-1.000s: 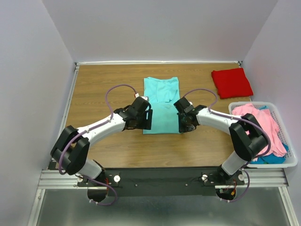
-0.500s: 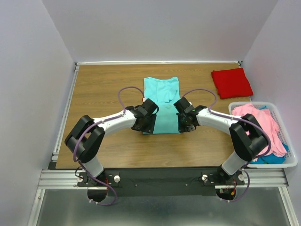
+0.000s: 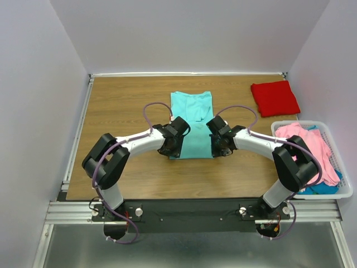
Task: Fold and stack the t-shirts
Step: Fold the tshirt
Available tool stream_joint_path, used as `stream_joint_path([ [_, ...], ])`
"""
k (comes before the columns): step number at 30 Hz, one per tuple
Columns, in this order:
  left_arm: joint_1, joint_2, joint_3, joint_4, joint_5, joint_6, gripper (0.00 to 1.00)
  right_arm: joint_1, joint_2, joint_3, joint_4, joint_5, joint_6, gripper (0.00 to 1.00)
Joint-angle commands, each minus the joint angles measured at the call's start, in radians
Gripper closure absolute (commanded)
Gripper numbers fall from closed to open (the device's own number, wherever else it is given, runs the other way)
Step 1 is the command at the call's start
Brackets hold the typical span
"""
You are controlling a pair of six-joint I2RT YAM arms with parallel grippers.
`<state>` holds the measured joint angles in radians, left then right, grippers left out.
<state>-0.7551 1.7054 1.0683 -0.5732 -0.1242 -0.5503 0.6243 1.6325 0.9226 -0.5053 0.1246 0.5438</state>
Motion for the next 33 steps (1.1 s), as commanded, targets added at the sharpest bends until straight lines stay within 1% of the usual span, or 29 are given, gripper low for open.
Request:
stream_joint_path([
  [1,-0.006,0.049,0.009,-0.013,-0.02,0.0,0.46,0.002,0.046,-0.057,-0.029,0.021,-0.021,0.99],
  [8,-0.007,0.111,0.007,-0.02,-0.006,0.004,0.45,0.002,0.041,-0.057,-0.029,0.026,-0.021,0.99],
  [11,-0.009,0.111,-0.002,-0.027,-0.005,0.003,0.49,0.0,0.029,-0.057,-0.029,0.032,-0.022,0.99],
  [12,-0.009,0.109,-0.008,-0.028,-0.002,0.001,0.58,0.002,0.024,-0.057,-0.029,0.032,-0.021,0.99],
  [13,-0.009,0.106,-0.011,-0.028,0.001,0.0,0.63,0.002,0.023,-0.056,-0.029,0.033,-0.022,0.99],
  [14,-0.009,0.105,-0.016,-0.027,0.004,-0.002,0.66,0.002,0.023,-0.054,-0.03,0.032,-0.024,0.99],
  [15,-0.009,0.103,-0.024,-0.028,0.008,-0.003,0.77,0.002,0.021,-0.054,-0.03,0.027,-0.024,0.99],
  [17,-0.01,0.099,-0.03,-0.031,0.012,-0.007,0.91,0.002,0.02,-0.051,-0.03,0.011,-0.036,0.99],
  [18,-0.01,0.096,-0.033,-0.034,0.012,-0.007,1.0,0.002,0.02,-0.051,-0.03,-0.012,-0.042,0.99],
  [23,-0.026,0.027,-0.07,-0.066,0.034,-0.017,1.0,0.006,-0.025,-0.076,-0.064,-0.118,-0.058,0.99],
  [25,-0.055,-0.039,-0.108,-0.092,0.049,-0.034,1.0,0.017,-0.069,-0.108,-0.091,-0.221,-0.054,0.99],
  [26,-0.068,-0.064,-0.12,-0.1,0.057,-0.043,1.0,0.025,-0.092,-0.12,-0.139,-0.242,-0.051,0.99],
  [27,-0.108,-0.093,-0.134,-0.111,0.07,-0.048,1.0,0.035,-0.118,-0.128,-0.172,-0.258,-0.05,0.99],
  [28,-0.125,-0.157,-0.155,-0.143,0.096,-0.075,1.0,0.064,-0.182,-0.142,-0.253,-0.276,-0.042,0.99],
  [29,-0.151,-0.194,-0.166,-0.166,0.104,-0.095,1.0,0.078,-0.183,-0.146,-0.254,-0.284,-0.036,0.99],
  [30,-0.174,-0.231,-0.186,-0.191,0.115,-0.117,1.0,0.09,-0.253,-0.149,-0.339,-0.298,-0.033,0.99],
  [31,-0.234,-0.307,-0.197,-0.239,0.159,-0.143,1.0,0.097,-0.301,-0.156,-0.381,-0.34,-0.022,0.99],
  [32,-0.266,-0.344,-0.203,-0.266,0.178,-0.169,1.0,0.098,-0.344,-0.154,-0.457,-0.364,-0.022,0.99],
  [33,-0.298,-0.384,-0.223,-0.286,0.217,-0.242,1.0,0.1,-0.428,-0.151,-0.498,-0.405,-0.015,0.99],
])
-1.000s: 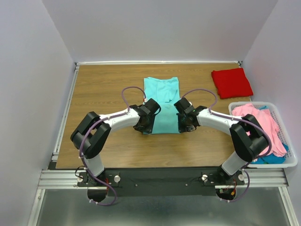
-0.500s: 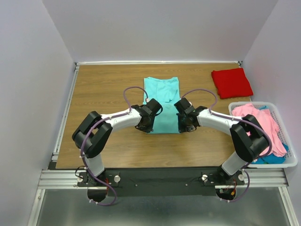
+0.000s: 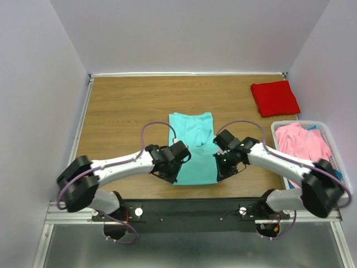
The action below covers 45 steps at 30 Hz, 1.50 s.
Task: Fold and stack the t-shirts
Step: Fold the tshirt
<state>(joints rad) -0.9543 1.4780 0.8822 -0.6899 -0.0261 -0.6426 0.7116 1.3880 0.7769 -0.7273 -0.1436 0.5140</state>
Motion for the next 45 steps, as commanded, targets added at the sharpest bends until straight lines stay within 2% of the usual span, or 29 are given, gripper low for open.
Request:
stream_joint_path([
  [1,-0.165,-0.227,-0.048,-0.189,0.142,-0.185,1.0,0.012,-0.214,0.017,-0.314,-0.152,0.018,0.99],
  [4,-0.219,-0.347,-0.065,-0.259,0.199,-0.309,1.0,0.011,-0.274,0.112,-0.44,-0.186,0.018,0.99],
  [6,-0.218,-0.389,-0.045,-0.267,0.204,-0.328,1.0,0.012,-0.27,0.18,-0.471,-0.169,0.015,0.99],
  [7,-0.195,-0.406,-0.005,-0.261,0.183,-0.31,1.0,0.012,-0.244,0.271,-0.481,-0.124,0.002,0.99],
  [9,-0.135,-0.389,0.041,-0.247,0.181,-0.225,1.0,0.009,-0.195,0.368,-0.497,-0.02,-0.022,0.99],
  [13,0.052,-0.354,0.084,-0.191,0.183,-0.122,1.0,-0.029,-0.035,0.56,-0.501,0.044,-0.098,0.99],
  [15,0.151,-0.341,0.075,-0.128,0.219,-0.051,1.0,-0.076,0.051,0.637,-0.474,0.006,-0.155,0.99],
  [21,0.336,-0.256,0.014,0.074,0.328,0.075,1.0,-0.202,0.331,0.826,-0.396,-0.089,-0.273,0.99],
  [28,0.526,-0.082,0.057,0.26,0.391,0.138,1.0,-0.241,0.65,1.125,-0.356,-0.186,-0.324,0.99],
  [34,0.62,0.1,0.086,0.416,0.423,0.159,1.0,-0.258,0.779,1.165,-0.239,-0.203,-0.321,0.99],
  [37,0.637,0.184,0.115,0.443,0.448,0.167,1.0,-0.279,0.815,1.092,-0.15,-0.197,-0.309,0.99],
  [40,0.637,0.214,0.127,0.47,0.437,0.169,1.0,-0.299,0.798,0.968,-0.037,-0.177,-0.272,0.99],
  [45,0.637,0.157,0.109,0.457,0.417,0.19,1.0,-0.302,0.723,0.854,0.008,-0.192,-0.288,0.99],
])
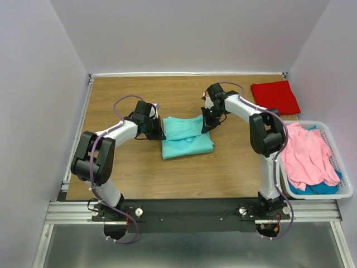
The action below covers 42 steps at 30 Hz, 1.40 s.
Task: Fold and stack the t-shirts
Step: Fold the tshirt
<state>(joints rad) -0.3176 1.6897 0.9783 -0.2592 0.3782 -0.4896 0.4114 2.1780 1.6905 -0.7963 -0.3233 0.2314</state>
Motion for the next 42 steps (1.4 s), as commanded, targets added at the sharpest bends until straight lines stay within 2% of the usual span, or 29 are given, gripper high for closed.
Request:
stream_joint_path([
  [1,-0.001,-0.071,0.01,0.02,0.005,0.042,1.0,-0.002,-0.114,-0.074,0.078,-0.014,-0.006,0.99],
  [8,-0.014,-0.289,-0.047,-0.135,0.005,0.08,1.0,-0.002,-0.351,-0.244,0.068,-0.091,0.009,0.99],
  [13,-0.043,-0.488,-0.136,-0.282,0.013,0.08,1.0,0.0,-0.544,-0.467,-0.001,-0.22,0.028,0.99],
  [16,-0.066,-0.582,-0.17,-0.38,-0.004,0.05,1.0,0.007,-0.676,-0.572,-0.026,-0.227,0.051,0.99],
  [23,-0.211,-0.813,-0.286,-0.52,-0.013,-0.081,1.0,0.059,-0.891,-0.817,-0.116,-0.257,0.062,0.99],
  [24,-0.275,-0.832,-0.3,-0.519,-0.003,-0.111,1.0,0.069,-0.908,-0.863,-0.138,-0.27,0.063,0.99],
  [28,-0.395,-0.89,-0.365,-0.551,0.042,-0.211,1.0,0.125,-0.972,-0.94,-0.21,-0.298,0.063,0.99],
  [30,-0.449,-0.938,-0.356,-0.58,0.05,-0.266,1.0,0.151,-1.011,-0.943,-0.251,-0.324,0.071,0.99],
  [34,-0.477,-0.989,-0.3,-0.669,0.088,-0.277,1.0,0.168,-1.024,-0.913,-0.375,-0.338,0.042,0.99],
  [36,-0.477,-0.98,-0.236,-0.689,0.073,-0.261,1.0,0.168,-1.018,-0.836,-0.393,-0.3,0.046,0.99],
  [40,-0.456,-0.877,-0.136,-0.586,0.027,-0.228,1.0,0.164,-0.907,-0.599,-0.374,-0.194,0.086,0.99],
  [42,-0.367,-0.796,-0.109,-0.511,0.018,-0.183,1.0,0.152,-0.841,-0.478,-0.345,-0.16,0.072,0.99],
])
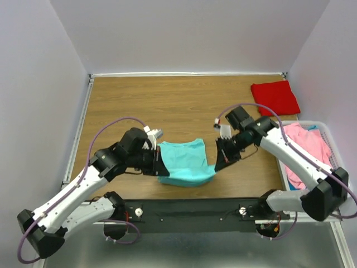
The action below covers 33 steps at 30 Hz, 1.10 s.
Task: Fold and stack the t-shirts
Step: Fold the tshirt
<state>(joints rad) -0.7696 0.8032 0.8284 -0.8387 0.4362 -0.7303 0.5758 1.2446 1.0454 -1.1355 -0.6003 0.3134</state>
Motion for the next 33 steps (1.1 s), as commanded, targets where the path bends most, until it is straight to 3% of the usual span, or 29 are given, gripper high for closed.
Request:
stream_joint_path([
  [1,0.136,0.117,0.049,0.09,-0.034,0.083,1.0,-0.045,0.125,0.198,0.008,0.114,-0.016,0.99],
  [3,0.299,0.194,0.052,0.185,0.012,0.16,1.0,-0.085,0.238,0.276,0.049,0.082,-0.058,0.99],
  [10,0.481,0.477,0.003,0.508,0.093,0.203,1.0,-0.185,0.629,0.415,0.222,0.034,-0.085,0.99],
  [17,0.559,0.693,-0.002,0.716,0.104,0.215,1.0,-0.217,0.8,0.443,0.351,0.097,-0.077,0.99],
  [24,0.558,0.809,0.038,0.751,0.121,0.227,0.99,-0.248,0.82,0.348,0.454,0.105,-0.065,0.96],
  [27,0.558,0.785,0.026,0.75,0.105,0.223,0.94,-0.246,0.787,0.341,0.459,0.091,-0.06,0.89],
  [31,0.558,0.694,0.009,0.748,0.044,0.218,0.69,-0.246,0.689,0.35,0.462,0.086,-0.05,0.66],
  [32,0.556,0.642,0.0,0.745,0.009,0.22,0.58,-0.248,0.665,0.347,0.471,0.114,-0.039,0.64],
  [33,0.555,0.613,-0.006,0.742,-0.011,0.224,0.54,-0.246,0.603,0.341,0.483,0.131,-0.033,0.62],
])
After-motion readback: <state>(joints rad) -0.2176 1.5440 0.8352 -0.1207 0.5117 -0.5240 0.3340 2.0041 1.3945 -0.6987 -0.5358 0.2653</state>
